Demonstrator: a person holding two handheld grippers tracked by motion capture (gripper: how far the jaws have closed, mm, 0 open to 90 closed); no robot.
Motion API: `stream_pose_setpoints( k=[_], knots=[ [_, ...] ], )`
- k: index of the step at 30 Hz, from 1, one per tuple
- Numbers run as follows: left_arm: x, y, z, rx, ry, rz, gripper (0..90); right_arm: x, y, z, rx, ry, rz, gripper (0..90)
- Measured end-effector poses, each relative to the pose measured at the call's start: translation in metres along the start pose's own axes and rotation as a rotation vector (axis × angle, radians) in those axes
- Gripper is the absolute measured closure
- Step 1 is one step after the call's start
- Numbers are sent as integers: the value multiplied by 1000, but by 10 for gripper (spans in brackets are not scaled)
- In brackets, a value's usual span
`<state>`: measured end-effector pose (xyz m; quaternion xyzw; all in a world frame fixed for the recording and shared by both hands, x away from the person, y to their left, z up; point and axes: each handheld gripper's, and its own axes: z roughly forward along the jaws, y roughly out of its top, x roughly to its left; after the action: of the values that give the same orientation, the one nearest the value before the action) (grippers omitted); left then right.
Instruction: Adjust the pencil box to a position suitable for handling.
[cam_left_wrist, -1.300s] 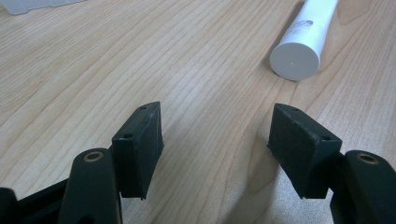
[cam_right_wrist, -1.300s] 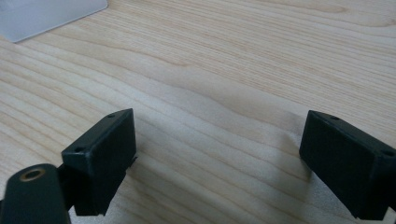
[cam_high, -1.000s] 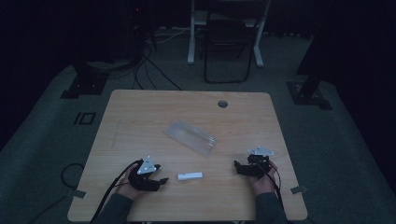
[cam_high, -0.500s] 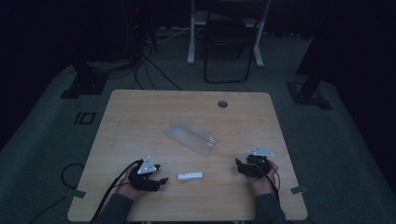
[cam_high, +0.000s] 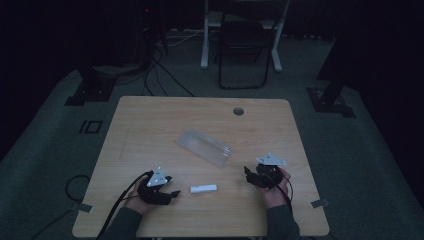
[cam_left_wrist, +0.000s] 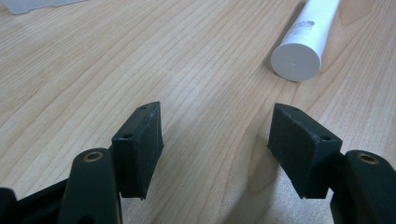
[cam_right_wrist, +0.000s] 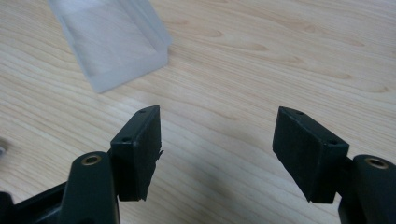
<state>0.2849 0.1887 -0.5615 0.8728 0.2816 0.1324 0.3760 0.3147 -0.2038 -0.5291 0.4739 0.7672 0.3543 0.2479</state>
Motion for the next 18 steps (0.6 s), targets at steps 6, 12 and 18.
stream_pose_setpoints(
  k=[6, 12, 18],
  knots=[
    [0, 0, 0, 0, 0, 0, 351, 4, 4, 3, -2, 9, -5, 324],
    [0, 0, 0, 0, 0, 0, 351, 8, 10, 5, -10, 14, -15, 323],
    [0, 0, 0, 0, 0, 0, 352, 11, 13, 7, -12, 23, -17, 323]
  ],
)
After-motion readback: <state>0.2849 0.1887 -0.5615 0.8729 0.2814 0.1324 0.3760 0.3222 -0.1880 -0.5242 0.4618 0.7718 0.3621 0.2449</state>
